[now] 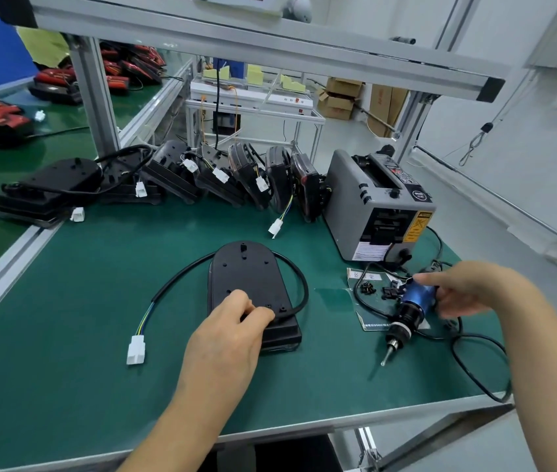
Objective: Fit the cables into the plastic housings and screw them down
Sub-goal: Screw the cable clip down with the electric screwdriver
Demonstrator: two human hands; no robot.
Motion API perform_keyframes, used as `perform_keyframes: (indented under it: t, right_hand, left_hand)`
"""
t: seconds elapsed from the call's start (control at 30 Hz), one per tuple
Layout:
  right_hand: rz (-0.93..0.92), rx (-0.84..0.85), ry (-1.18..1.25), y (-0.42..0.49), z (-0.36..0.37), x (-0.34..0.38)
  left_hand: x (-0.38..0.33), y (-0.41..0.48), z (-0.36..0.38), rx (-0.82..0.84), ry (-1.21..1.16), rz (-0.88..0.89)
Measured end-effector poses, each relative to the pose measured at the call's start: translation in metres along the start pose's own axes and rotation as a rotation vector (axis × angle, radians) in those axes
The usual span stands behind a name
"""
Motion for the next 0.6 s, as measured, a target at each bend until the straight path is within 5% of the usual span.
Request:
perform_keyframes:
  t: [0.6]
  right_hand:
    - [-0.065,0.006,0.45,-0.012,0.027,-0.014]
  left_hand:
    - [-0.003,0.002,-0.002,-0.039,0.014,0.017]
Point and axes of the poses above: each hand's wrist, its own y-axis towards the middle knuckle, its own z-axis out of the palm, x = y × z, the point moved 4 cm from there along y, towards the middle knuckle, and after that the axes turned 2 degrees about -z, right-handed, at the moved point
